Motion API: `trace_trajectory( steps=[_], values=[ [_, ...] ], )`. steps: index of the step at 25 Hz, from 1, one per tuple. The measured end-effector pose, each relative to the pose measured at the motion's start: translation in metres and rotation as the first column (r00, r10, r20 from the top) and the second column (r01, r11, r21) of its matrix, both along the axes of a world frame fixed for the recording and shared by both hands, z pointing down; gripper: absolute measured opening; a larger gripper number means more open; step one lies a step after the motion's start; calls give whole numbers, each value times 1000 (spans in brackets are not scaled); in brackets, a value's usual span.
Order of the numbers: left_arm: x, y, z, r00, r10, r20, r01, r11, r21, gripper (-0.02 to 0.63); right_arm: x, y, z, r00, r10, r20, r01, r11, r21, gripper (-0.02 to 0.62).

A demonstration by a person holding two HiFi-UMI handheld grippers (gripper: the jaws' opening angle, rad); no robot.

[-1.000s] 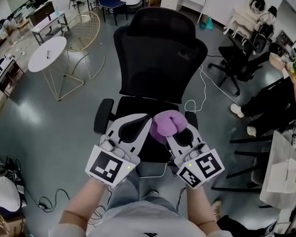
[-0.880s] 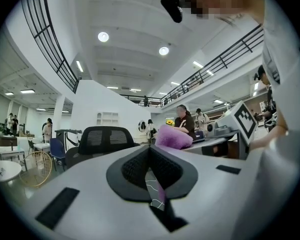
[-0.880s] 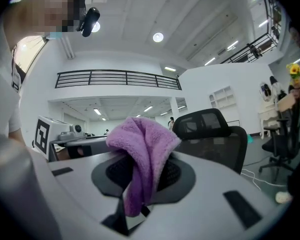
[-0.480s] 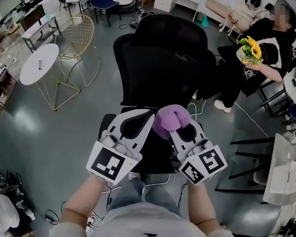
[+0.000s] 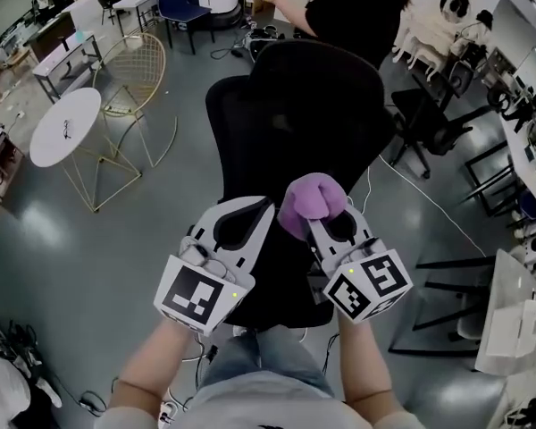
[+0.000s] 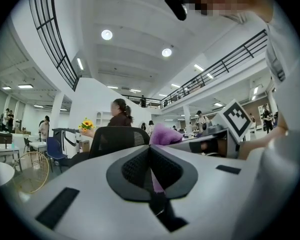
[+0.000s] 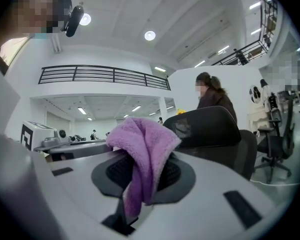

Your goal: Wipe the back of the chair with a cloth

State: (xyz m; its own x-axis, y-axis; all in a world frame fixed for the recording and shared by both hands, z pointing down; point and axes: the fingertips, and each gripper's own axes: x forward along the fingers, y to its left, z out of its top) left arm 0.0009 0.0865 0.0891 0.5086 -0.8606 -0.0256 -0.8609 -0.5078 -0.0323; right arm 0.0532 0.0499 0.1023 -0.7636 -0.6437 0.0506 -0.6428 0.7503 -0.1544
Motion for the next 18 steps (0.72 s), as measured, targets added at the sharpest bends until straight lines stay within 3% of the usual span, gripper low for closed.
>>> trace_trajectory(
  steps=[18],
  values=[
    [-25, -77, 1, 999, -40, -22, 40, 999, -26, 12, -60, -139, -8, 1000, 1, -30, -1, 1000, -2, 94]
  ],
)
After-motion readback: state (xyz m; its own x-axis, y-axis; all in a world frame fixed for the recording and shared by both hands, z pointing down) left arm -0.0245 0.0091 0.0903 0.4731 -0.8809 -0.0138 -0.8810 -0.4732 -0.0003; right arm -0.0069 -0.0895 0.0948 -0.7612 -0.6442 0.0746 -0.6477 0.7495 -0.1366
